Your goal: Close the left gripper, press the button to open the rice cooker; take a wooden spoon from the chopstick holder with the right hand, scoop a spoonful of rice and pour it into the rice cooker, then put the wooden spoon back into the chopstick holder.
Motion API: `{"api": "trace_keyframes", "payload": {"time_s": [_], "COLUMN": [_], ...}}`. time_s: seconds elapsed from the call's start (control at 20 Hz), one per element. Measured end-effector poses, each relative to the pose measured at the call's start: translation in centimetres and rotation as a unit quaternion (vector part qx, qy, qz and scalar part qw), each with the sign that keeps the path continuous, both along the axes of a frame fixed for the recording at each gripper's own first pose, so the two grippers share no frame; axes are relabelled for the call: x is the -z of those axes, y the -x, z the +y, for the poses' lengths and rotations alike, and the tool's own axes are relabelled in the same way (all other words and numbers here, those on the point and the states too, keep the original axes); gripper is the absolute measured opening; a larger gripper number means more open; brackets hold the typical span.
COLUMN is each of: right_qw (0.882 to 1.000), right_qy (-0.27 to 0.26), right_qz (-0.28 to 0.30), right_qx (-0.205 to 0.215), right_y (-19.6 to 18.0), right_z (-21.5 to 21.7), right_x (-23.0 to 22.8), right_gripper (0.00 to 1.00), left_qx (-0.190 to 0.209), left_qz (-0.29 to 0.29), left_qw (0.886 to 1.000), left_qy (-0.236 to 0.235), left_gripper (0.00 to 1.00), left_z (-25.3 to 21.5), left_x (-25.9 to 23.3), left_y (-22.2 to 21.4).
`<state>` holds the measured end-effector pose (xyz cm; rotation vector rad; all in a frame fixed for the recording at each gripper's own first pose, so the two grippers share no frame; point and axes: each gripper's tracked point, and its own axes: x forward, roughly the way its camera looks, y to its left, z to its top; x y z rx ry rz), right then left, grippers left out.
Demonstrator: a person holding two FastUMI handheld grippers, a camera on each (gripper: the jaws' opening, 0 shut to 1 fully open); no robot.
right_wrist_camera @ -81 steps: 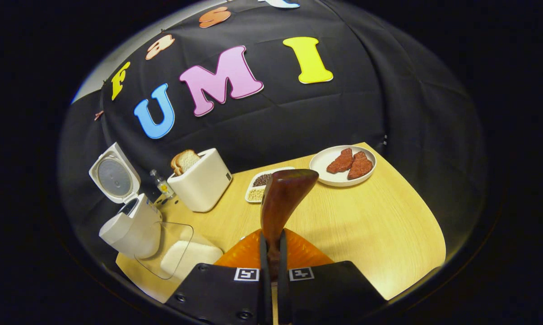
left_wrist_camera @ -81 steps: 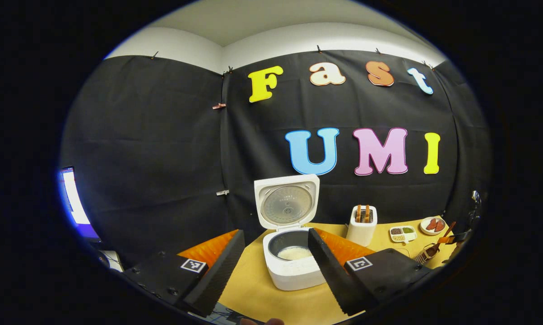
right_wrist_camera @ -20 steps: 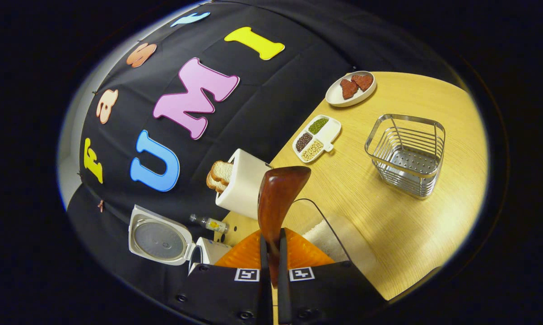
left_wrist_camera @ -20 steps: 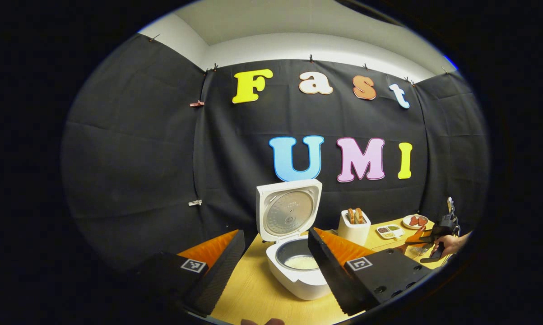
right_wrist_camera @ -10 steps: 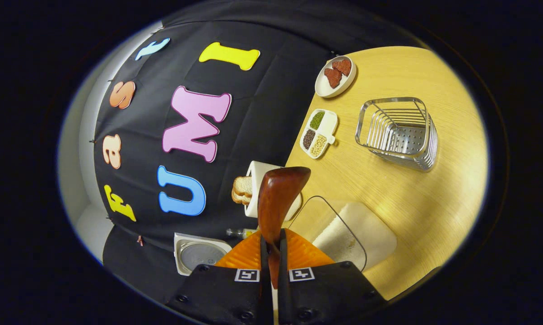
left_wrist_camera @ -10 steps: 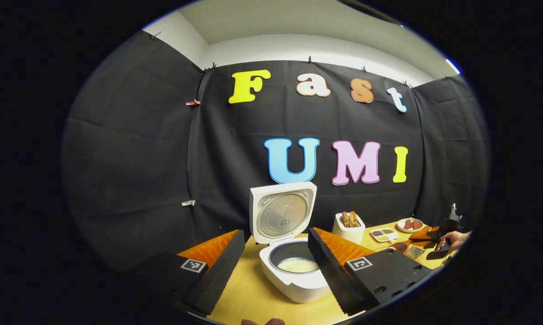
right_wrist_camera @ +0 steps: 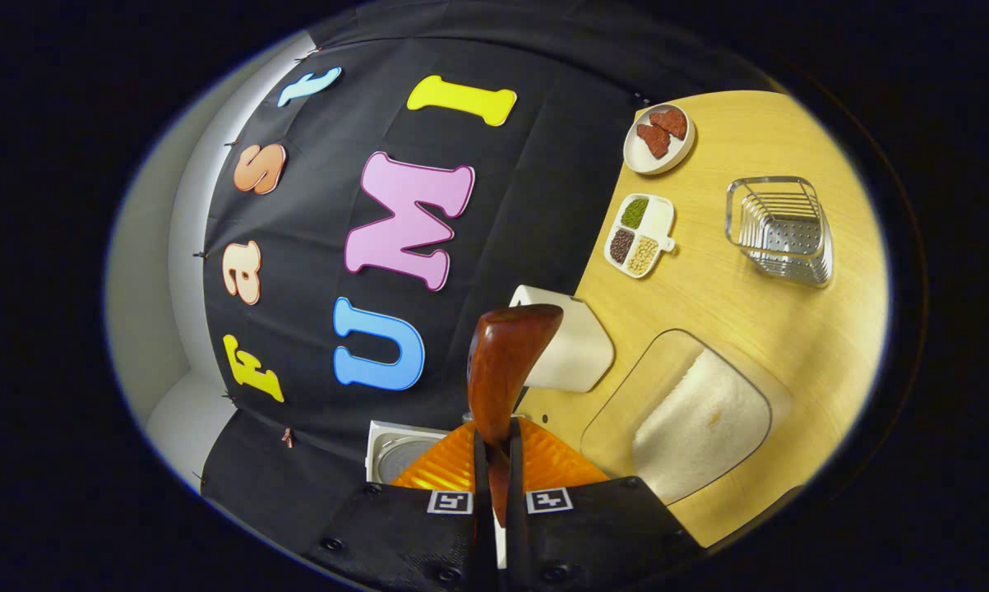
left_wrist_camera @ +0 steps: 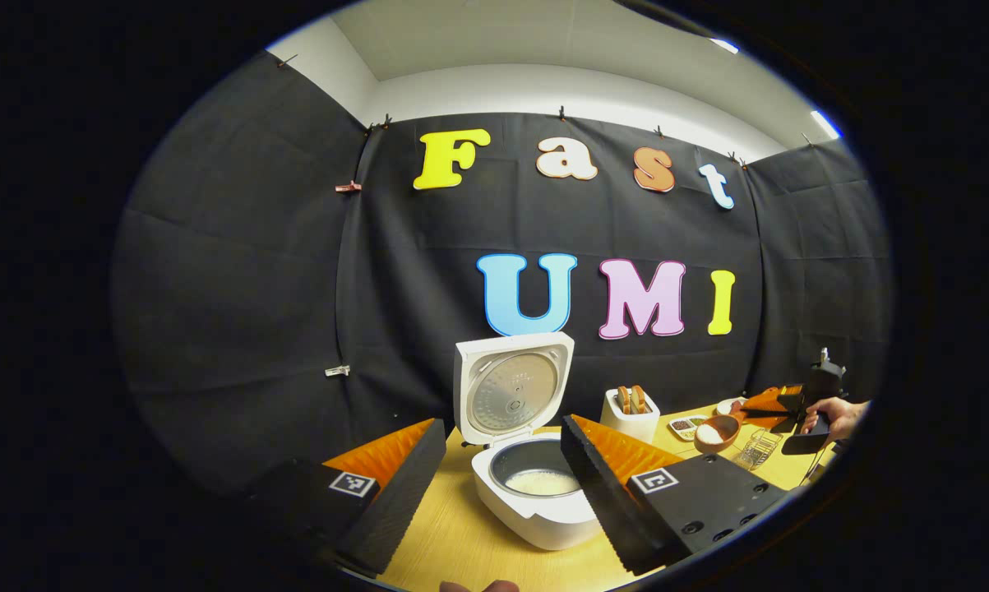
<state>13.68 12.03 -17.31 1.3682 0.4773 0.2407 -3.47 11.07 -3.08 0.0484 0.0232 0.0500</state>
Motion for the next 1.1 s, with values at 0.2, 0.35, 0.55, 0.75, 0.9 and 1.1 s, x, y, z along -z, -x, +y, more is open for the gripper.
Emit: {"api": "trace_keyframes", "payload": {"time_s": [0.2,0.35,0.55,0.75,0.9,1.1], "right_qw": [1.0,0.998,0.996,0.994,0.989,0.975], "right_qy": [0.0,0.002,0.014,0.042,0.095,0.178], "right_qz": [-0.017,-0.027,-0.031,-0.039,-0.052,-0.073], "right_qx": [-0.027,-0.052,-0.081,-0.095,-0.097,-0.11], "right_y": [-1.0,-1.7,-2.4,-3.2,-4.0,-5.3], "right_z": [4.7,8.7,14.0,18.7,21.1,23.7], "right_x": [-2.9,-4.2,-5.0,-5.7,-5.6,-5.3], "right_gripper": [0.09,0.09,0.09,0.09,0.09,0.09], "left_qx": [-0.009,-0.02,-0.029,-0.036,-0.04,-0.038], "left_qz": [0.001,0.002,0.005,0.011,0.007,0.009], "left_qw": [1.0,1.0,1.0,0.999,0.999,0.999], "left_qy": [0.003,-0.001,0.008,0.012,0.003,0.009], "left_gripper": [0.97,0.97,0.97,0.97,0.97,0.97], "left_z": [1.2,2.1,2.7,3.4,4.1,4.3], "left_x": [0.3,0.4,0.9,1.4,1.1,1.5], "left_y": [0.6,1.2,1.8,2.2,2.4,2.2]}}
